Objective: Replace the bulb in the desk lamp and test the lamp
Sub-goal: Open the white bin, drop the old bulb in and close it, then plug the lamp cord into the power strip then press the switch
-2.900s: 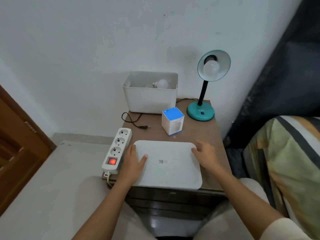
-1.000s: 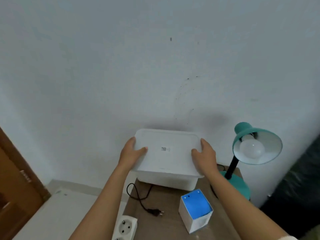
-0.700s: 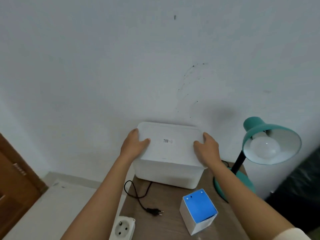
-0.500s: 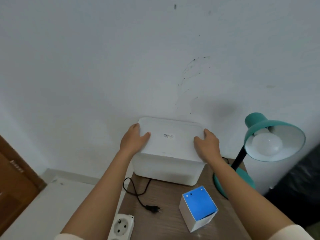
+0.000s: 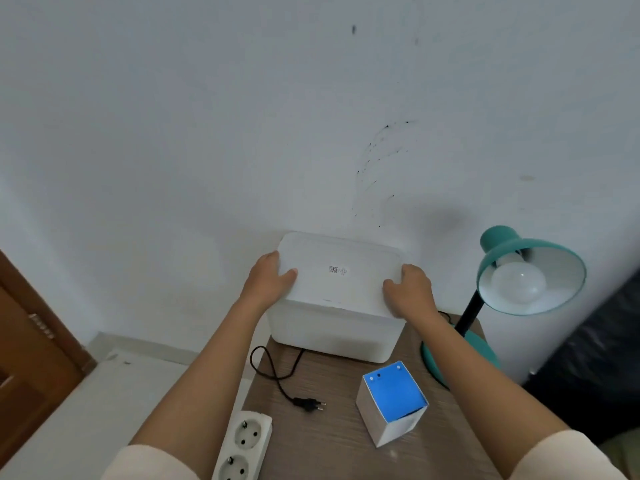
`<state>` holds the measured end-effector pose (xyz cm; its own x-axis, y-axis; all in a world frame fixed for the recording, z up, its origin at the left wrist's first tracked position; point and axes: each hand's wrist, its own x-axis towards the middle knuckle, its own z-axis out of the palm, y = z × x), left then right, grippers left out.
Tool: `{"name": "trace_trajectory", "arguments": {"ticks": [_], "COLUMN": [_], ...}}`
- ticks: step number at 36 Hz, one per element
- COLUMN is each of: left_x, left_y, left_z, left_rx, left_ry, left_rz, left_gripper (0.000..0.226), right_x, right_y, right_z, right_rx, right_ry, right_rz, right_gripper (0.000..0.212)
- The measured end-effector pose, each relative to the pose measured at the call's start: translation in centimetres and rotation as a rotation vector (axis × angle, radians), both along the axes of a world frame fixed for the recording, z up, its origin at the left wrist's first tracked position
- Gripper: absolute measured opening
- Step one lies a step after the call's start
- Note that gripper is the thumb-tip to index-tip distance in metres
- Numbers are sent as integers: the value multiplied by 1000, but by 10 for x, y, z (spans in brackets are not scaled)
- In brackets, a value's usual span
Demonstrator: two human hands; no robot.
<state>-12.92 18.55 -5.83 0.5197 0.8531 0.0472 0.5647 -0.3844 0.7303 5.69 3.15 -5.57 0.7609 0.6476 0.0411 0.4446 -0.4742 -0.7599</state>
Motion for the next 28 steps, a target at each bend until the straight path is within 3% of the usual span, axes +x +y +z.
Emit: {"name": "trace_trajectory", "arguments": {"ticks": [3, 6, 8, 9, 11, 16, 19, 23, 28], "left_x": [-18, -36, -52, -60, -80, -125, -147, -162, -165], "left_y": [-13, -33, -50, -59, -77, -126, -158, -187, -197], "left_z": [-2, -1, -2, -4, -10, -44, -69, -94, -102], "left_rx": [-21, 2, -8, -12, -15, -74, -130, -143, -134], "left_ry": [-41, -62, -91, -89, -38, 26, 46, 50, 76], "left_rz": [-4, 7, 19, 33, 65, 91, 88, 59, 59], "left_gripper": [31, 31, 34, 43, 58, 64, 65, 47, 70], "right_x": [-14, -33, -51, -61, -82, -137, -163, -177, -175], "right_y": [-10, -22, -30, -34, -41, -55, -60, -63, -56], "right_z": [6, 12, 14, 13, 11, -22, -52, -85, -106], "right_rx": [-38, -42, -32, -10, 47, 143, 62, -60, -177], "right_ry": [-21, -64, -104, -116, -128, -42, -8, -18, -83], "right_rz": [14, 45, 81, 99, 137, 194, 236, 329, 400], "right_gripper": [37, 5, 37, 43, 41, 25, 23, 27, 25]}}
